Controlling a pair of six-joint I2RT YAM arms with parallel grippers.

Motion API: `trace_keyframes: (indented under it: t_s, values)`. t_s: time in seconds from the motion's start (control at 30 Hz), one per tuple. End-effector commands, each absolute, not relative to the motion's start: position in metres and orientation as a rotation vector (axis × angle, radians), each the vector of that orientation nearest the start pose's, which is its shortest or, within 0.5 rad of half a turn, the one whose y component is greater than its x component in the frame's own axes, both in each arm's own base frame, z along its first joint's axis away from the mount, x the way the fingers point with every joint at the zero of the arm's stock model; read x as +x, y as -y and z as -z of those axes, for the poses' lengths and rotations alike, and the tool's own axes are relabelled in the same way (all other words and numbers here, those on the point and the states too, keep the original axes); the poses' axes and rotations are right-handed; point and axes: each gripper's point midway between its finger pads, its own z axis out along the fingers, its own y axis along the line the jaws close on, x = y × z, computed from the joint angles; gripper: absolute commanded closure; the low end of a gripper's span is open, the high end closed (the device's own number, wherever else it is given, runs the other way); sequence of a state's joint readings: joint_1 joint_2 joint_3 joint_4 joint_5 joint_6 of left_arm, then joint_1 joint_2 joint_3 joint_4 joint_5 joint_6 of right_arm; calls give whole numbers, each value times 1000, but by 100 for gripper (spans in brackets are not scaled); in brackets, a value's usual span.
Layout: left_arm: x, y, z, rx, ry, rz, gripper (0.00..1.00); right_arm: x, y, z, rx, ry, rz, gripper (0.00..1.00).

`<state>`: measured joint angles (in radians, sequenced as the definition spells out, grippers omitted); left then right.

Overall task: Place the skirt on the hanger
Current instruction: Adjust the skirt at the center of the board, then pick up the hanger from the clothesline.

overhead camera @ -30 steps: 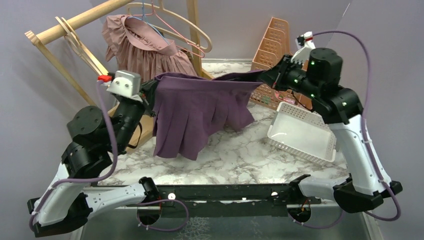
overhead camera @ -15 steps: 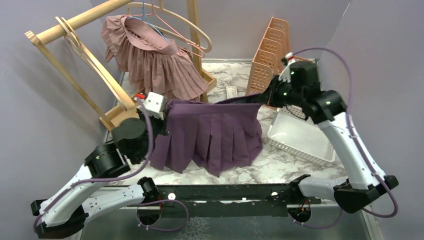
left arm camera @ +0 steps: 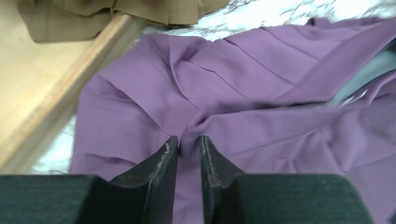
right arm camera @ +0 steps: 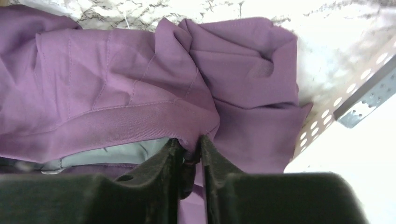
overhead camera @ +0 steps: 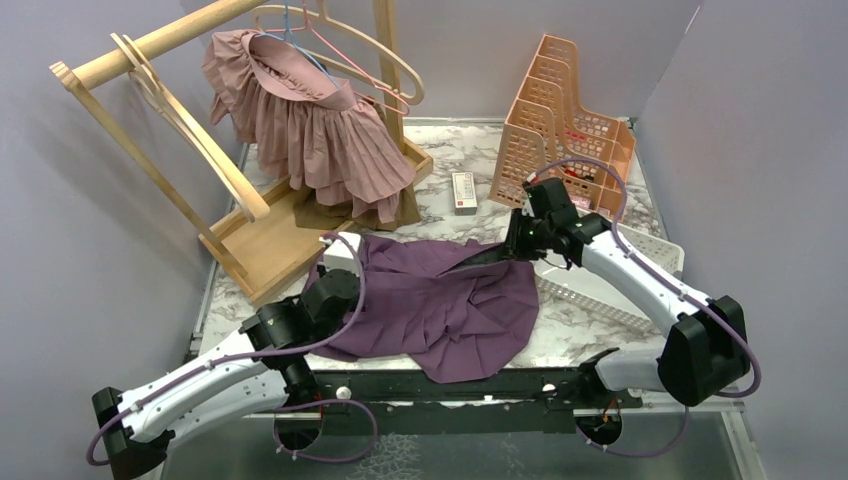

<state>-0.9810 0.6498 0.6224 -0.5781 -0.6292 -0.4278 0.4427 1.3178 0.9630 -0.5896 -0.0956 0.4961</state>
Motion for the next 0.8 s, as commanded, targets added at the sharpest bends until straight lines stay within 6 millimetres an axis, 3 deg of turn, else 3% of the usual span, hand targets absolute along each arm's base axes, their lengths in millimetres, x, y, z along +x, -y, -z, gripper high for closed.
trace_keyframes:
  t_s: [0.0, 0.13, 0.37, 0.63, 0.77]
  values:
    - [193, 142, -188, 44, -1971, 406, 64, 295, -181, -154, -34, -2435, -570, 68]
    - [191, 128, -216, -13, -1871, 446, 51, 302, -187, -201, -141, -2319, -605, 53]
    - [189, 109, -263, -74, -1732, 489, 47, 323, -232, -305, -407, -1997, -824, 47]
    - [189, 121, -275, -24, -1736, 515, 47, 372, -291, -413, -459, -1580, -905, 46]
    - [188, 136, -274, 44, -1766, 544, 47, 404, -307, -445, -393, -1451, -935, 38]
